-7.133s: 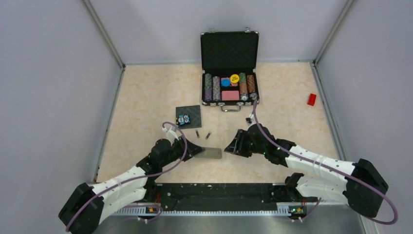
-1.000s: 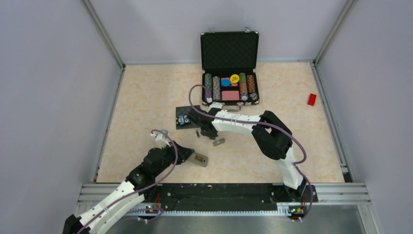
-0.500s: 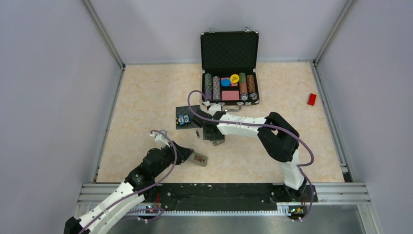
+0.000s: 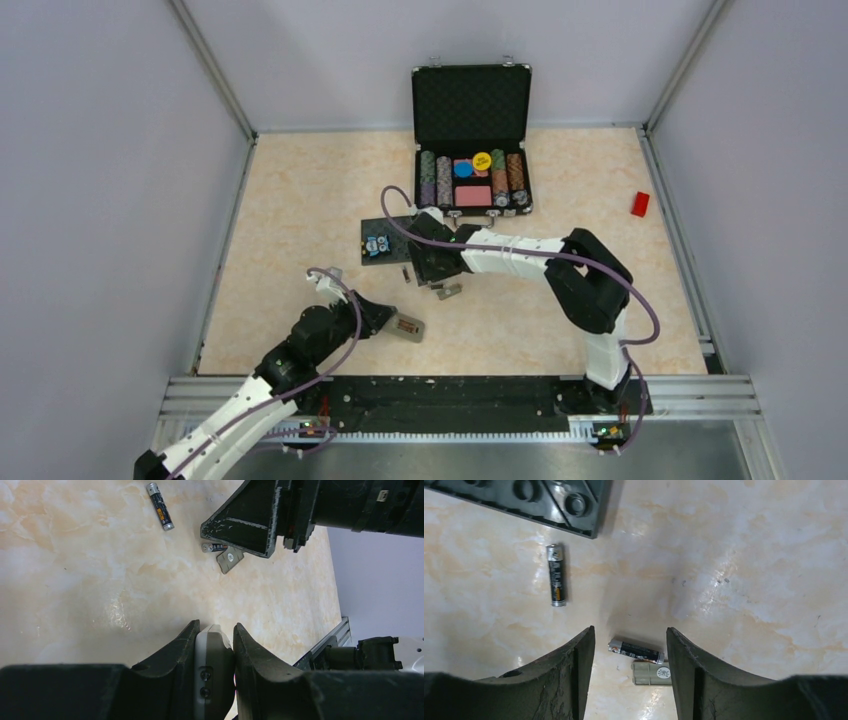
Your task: Load the batteries into the remote control
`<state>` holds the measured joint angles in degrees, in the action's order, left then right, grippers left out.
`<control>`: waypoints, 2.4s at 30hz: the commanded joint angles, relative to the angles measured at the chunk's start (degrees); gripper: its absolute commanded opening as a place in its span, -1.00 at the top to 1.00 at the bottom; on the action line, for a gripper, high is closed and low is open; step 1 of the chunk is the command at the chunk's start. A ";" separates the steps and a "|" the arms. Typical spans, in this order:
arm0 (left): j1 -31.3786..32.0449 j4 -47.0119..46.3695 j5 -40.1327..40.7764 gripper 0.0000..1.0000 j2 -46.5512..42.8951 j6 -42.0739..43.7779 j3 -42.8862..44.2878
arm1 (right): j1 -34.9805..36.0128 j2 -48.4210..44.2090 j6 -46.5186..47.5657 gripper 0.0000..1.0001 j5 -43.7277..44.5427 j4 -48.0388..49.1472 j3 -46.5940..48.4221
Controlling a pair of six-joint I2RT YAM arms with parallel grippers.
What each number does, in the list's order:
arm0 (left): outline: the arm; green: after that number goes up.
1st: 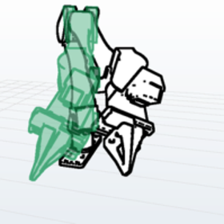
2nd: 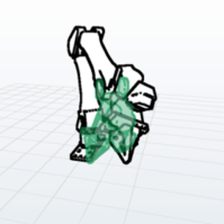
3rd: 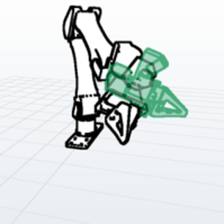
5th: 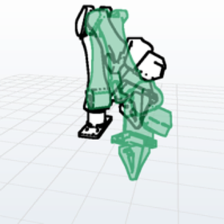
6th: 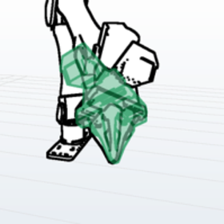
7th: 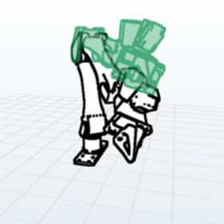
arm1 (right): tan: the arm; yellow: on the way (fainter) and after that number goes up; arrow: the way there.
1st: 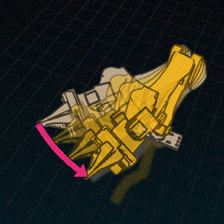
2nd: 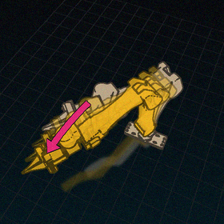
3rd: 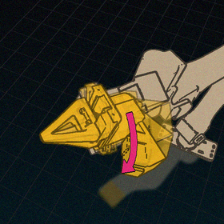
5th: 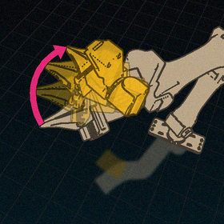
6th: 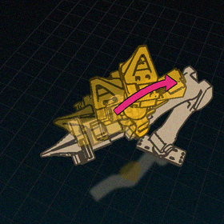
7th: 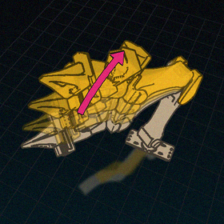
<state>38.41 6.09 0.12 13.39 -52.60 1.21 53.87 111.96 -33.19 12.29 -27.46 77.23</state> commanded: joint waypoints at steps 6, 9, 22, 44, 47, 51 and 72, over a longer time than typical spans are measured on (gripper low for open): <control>0.08 5.74 1.87 1.00 -0.92 0.46 -2.49 | -1.09 -7.60 25.25 0.00 -11.74 5.21 -0.92; 0.08 6.37 2.29 1.00 -1.62 0.38 -2.12 | -1.04 -7.36 32.14 0.03 -15.93 3.39 -1.29; 0.08 6.80 1.98 1.00 -2.07 -0.47 -2.48 | -1.01 -0.83 47.00 0.00 -17.77 -5.41 3.54; 0.09 6.48 1.82 1.00 -2.14 -0.58 -2.87 | -0.16 1.49 45.06 0.34 -14.34 -0.08 2.11; 0.08 6.63 1.64 1.00 -2.05 -0.59 -2.88 | -0.12 1.96 44.47 0.45 -14.64 0.02 2.26; 0.08 6.77 1.42 1.00 -2.12 -0.77 -2.79 | -0.15 2.30 43.31 0.85 -14.91 -0.56 2.26; 0.08 -6.99 -8.08 1.00 11.29 -8.73 -3.32 | 9.38 -37.49 19.79 0.88 -10.09 31.76 -31.43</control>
<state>38.41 3.86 -5.08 20.12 -60.23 1.37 60.62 81.23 -6.24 0.34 -8.60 53.91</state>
